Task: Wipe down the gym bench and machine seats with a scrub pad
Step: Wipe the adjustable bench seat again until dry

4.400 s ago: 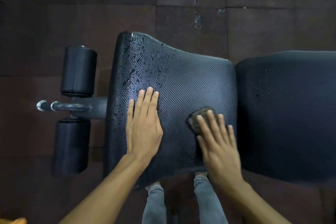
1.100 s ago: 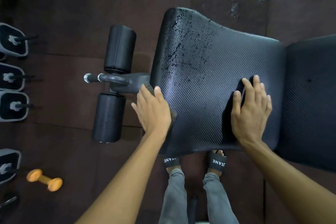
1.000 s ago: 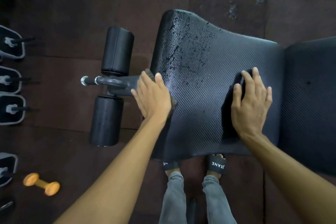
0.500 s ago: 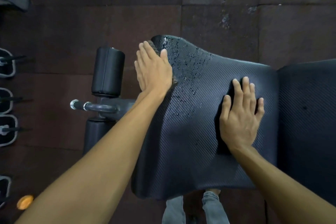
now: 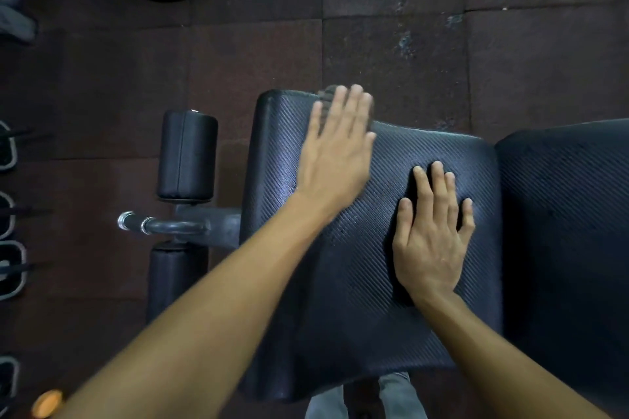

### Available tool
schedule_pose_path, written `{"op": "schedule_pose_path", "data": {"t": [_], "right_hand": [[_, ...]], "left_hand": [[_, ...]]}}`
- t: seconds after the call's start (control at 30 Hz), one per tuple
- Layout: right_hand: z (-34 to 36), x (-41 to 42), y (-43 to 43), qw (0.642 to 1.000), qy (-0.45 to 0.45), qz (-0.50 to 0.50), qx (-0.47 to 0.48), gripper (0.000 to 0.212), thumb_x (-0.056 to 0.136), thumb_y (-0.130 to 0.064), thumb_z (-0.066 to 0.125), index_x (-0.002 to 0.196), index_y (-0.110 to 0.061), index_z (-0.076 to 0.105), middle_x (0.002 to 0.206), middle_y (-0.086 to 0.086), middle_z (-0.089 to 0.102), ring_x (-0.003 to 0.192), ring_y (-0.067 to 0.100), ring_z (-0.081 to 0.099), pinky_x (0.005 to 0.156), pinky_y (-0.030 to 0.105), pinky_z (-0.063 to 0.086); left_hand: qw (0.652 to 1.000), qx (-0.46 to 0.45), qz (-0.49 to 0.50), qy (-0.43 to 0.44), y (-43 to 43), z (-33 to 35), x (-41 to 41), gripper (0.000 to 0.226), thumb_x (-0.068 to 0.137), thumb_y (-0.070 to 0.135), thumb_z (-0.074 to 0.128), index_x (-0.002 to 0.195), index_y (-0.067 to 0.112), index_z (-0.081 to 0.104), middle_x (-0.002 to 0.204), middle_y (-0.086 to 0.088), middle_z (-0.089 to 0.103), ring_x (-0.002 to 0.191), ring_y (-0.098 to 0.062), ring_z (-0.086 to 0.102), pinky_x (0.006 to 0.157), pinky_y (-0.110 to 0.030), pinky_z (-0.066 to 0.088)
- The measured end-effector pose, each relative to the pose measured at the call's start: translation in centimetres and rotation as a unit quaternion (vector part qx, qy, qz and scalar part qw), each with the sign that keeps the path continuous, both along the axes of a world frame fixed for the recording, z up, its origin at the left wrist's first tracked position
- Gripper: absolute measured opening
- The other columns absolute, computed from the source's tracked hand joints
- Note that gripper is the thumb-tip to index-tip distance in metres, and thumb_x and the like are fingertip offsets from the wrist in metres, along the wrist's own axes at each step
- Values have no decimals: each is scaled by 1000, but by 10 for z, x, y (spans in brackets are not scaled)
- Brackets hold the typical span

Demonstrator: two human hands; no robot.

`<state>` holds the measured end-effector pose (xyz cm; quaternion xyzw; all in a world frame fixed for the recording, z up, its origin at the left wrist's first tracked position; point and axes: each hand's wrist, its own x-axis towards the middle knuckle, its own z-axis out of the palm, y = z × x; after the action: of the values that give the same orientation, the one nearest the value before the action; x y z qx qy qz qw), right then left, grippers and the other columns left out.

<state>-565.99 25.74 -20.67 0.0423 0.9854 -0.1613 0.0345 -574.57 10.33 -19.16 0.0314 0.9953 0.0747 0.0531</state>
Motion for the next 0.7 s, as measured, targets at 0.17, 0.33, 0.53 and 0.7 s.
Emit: {"op": "schedule_pose_path", "data": {"t": [0.17,0.33,0.53,0.7], "right_hand": [[0,0,-1,1000,-2,0,-11,52,104,-37,27,155,-27,24,165,-5,14,152,14,10,123,45,6],[0,-1,0,1000,-4,4,-15,51,105,-38,27,155,-28,23,165,-5,13,153,14,10,123,46,6],[0,0,2,999,-5,8,-31,51,105,-38,28,155,-28,24,166,-5,14,153,14,9,123,45,5],[1,-1,0,1000,-1,3,-22,51,105,-37,27,155,-27,24,166,-5,13,153,14,9,122,46,5]], "left_hand": [[988,17,151,-2,-50,6,-9,58,104,34,19,156,10,8,165,-7,4,152,-22,-1,123,-46,3],[994,14,111,4,3,8,33,60,105,36,19,156,7,6,164,-10,2,152,-25,-3,123,-48,6],[997,16,58,-40,3,17,153,60,104,33,27,156,10,9,165,-7,5,152,-21,0,123,-47,12],[978,18,209,-20,-14,12,93,62,104,36,22,156,9,3,165,-8,-2,152,-23,-6,123,-47,3]]}}
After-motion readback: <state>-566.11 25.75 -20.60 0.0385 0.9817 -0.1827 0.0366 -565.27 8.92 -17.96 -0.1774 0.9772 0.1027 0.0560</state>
